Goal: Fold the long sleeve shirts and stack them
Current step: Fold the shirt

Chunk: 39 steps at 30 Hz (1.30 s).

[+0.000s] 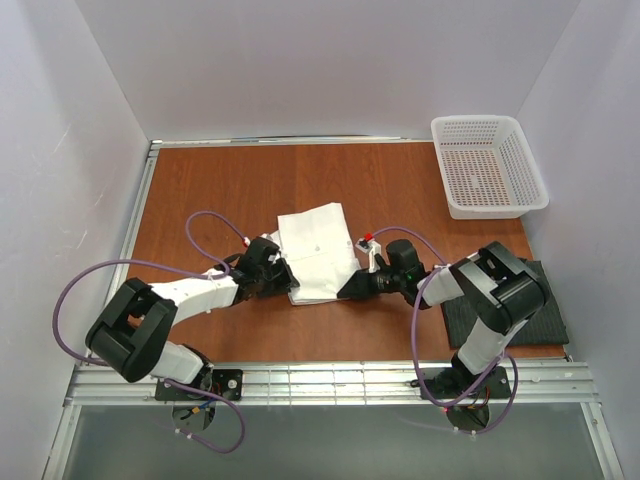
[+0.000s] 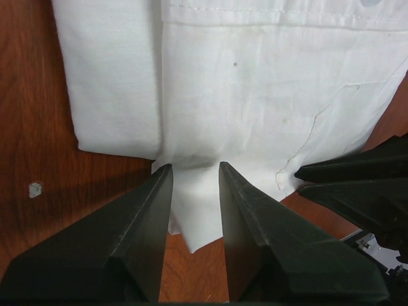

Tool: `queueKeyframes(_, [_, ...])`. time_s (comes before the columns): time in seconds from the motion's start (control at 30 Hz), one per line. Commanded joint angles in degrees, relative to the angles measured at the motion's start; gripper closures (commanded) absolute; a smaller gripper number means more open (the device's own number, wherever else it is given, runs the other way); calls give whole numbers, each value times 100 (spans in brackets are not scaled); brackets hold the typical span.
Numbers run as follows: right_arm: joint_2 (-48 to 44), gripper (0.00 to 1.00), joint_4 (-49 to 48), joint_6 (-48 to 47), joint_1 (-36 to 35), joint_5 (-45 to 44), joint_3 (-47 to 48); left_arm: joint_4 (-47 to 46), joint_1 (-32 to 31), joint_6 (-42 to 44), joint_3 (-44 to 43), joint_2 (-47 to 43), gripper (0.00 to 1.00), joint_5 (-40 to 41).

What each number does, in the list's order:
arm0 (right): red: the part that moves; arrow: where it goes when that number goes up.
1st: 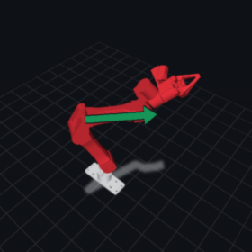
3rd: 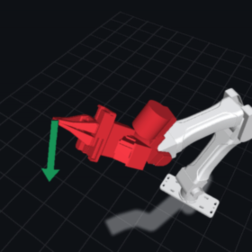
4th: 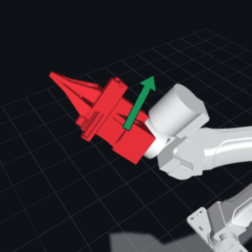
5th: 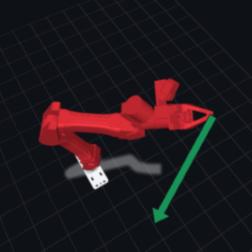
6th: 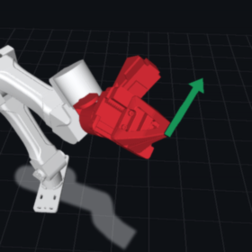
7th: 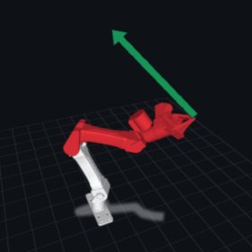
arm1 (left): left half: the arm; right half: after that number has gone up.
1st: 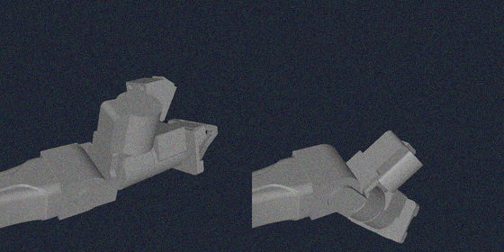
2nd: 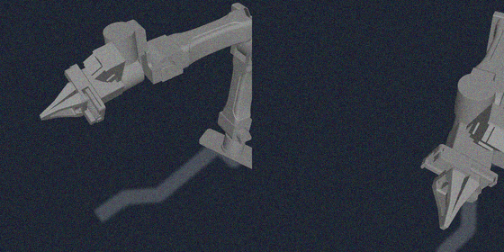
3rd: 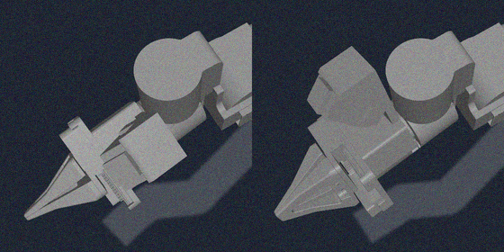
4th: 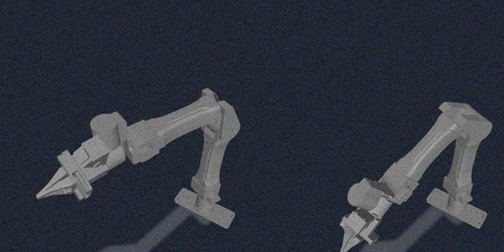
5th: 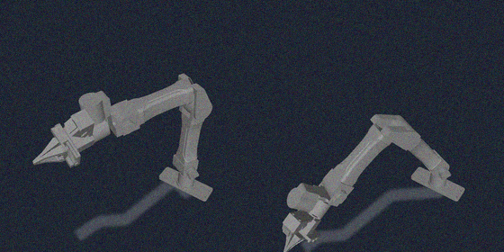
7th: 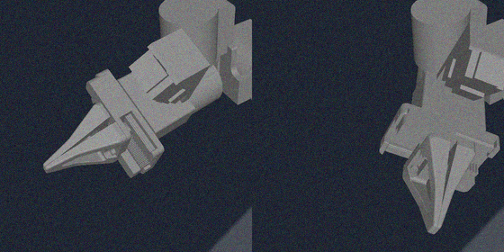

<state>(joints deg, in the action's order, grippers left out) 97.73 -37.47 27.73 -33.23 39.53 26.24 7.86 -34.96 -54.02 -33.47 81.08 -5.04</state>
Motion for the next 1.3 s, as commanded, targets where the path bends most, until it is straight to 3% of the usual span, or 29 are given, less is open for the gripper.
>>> queueKeyframes(0.0, [-78,85,100,-57,36,187,-242,357,200,93,184,-127,71,240])
queueKeyframes(0.1, [-509,83,196,118,63,318,-58,488,244,320,-44,-285,68,188])
queueKeyframes(0.2, [-878,80,607,119,106,258,477,524,253,480,-466,-505,55,143])
queueKeyframes(0.23, [-966,78,758,41,124,205,644,515,262,532,-615,-540,45,170])
queueKeyframes(0.33, [-792,75,1031,92,351,99,1443,323,481,664,-1169,-436,38,179])
queueKeyframes(0.5, [85,73,1040,391,809,2,2832,-73,1104,788,-2162,677,38,-163])
queueKeyframes(0.67, [1071,73,1040,663,897,-77,4028,-276,1290,928,-3259,1822,43,-226])
queueKeyframes(0.8, [2089,73,1014,760,941,-156,4739,-538,1474,920,-3630,2640,47,-323])
queueKeyframes(1.03, [3234,74,549,1059,1284,-112,4909,-933,1808,858,-3544,3581,55,-348])
queueKeyframes(1.27, [2841,74,487,884,1635,-182,4399,-1129,2002,893,-3350,3442,55,-480])
